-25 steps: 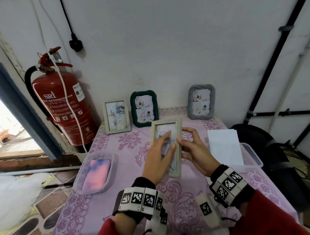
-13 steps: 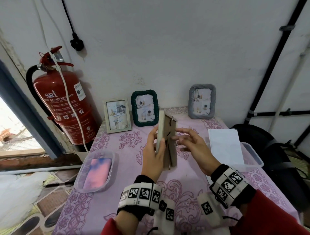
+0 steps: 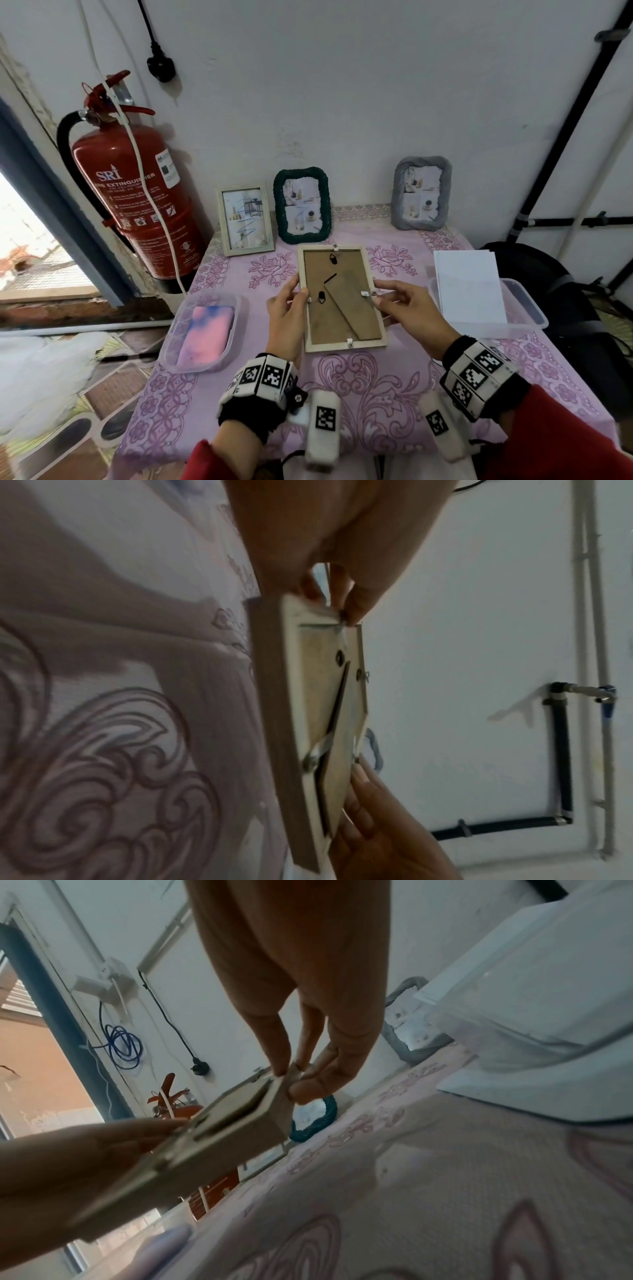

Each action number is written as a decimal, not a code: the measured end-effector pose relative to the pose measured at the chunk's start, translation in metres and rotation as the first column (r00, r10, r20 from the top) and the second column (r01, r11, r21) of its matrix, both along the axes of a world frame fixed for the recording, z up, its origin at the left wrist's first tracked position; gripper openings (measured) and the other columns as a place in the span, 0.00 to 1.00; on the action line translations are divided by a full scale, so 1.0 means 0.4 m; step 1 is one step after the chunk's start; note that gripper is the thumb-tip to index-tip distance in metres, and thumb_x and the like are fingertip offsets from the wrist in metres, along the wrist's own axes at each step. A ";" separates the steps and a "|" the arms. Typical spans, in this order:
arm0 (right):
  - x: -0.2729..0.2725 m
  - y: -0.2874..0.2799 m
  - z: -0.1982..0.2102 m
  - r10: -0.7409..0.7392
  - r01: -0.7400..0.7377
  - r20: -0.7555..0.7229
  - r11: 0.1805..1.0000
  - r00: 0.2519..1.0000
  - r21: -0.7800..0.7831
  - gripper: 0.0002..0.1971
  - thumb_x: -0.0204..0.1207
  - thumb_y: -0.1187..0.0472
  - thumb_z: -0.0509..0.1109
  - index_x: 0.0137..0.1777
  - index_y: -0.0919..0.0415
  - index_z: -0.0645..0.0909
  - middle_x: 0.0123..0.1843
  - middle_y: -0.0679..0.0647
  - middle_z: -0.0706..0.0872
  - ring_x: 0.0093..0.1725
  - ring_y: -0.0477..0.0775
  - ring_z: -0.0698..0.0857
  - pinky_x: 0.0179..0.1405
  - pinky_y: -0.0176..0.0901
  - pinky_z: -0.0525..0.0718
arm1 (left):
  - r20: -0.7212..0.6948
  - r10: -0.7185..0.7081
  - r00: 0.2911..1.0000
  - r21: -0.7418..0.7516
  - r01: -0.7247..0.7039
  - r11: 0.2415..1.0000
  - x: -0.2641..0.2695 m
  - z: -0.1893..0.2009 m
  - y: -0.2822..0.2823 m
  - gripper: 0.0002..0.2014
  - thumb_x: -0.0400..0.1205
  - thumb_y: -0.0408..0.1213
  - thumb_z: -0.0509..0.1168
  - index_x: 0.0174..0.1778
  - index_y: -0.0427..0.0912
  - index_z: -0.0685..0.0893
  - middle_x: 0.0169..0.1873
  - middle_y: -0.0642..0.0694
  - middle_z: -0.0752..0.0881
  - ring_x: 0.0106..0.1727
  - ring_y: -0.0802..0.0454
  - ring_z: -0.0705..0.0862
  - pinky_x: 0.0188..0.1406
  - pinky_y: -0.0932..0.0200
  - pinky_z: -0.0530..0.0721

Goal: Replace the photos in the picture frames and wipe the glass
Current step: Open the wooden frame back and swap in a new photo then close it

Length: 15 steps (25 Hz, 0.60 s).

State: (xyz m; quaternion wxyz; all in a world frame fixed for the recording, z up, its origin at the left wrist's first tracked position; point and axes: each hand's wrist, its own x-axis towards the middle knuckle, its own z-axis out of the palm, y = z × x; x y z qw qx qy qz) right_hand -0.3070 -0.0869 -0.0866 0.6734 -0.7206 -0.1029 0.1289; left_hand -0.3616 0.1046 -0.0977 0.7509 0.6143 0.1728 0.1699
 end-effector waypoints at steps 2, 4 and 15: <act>-0.006 0.000 -0.021 0.008 -0.008 0.003 0.999 1.000 -0.036 0.19 0.76 0.70 0.69 0.66 0.61 0.79 0.46 0.67 0.84 0.40 0.58 0.85 0.39 0.44 0.89 | -0.058 0.000 0.998 0.146 0.008 0.989 -0.005 -0.030 0.020 0.19 0.83 0.29 0.60 0.70 0.45 0.77 0.51 0.35 0.83 0.46 0.55 0.82 0.55 0.61 0.81; -0.012 0.002 -0.043 0.018 -0.018 -0.001 0.997 1.000 -0.078 0.19 0.76 0.71 0.69 0.67 0.63 0.78 0.44 0.67 0.83 0.37 0.57 0.84 0.37 0.42 0.88 | -0.089 -0.058 0.994 0.185 0.073 0.980 -0.016 -0.053 0.030 0.19 0.81 0.25 0.61 0.68 0.45 0.77 0.33 0.46 0.84 0.35 0.56 0.80 0.39 0.66 0.80; -0.022 0.012 -0.101 0.033 -0.070 -0.190 0.979 0.981 -0.191 0.19 0.73 0.73 0.71 0.64 0.73 0.77 0.41 0.62 0.83 0.42 0.61 0.86 0.44 0.51 0.90 | -0.385 -0.113 0.916 0.313 0.245 0.918 -0.017 -0.122 0.065 0.27 0.79 0.27 0.66 0.75 0.31 0.67 0.45 0.37 0.80 0.51 0.47 0.80 0.67 0.46 0.78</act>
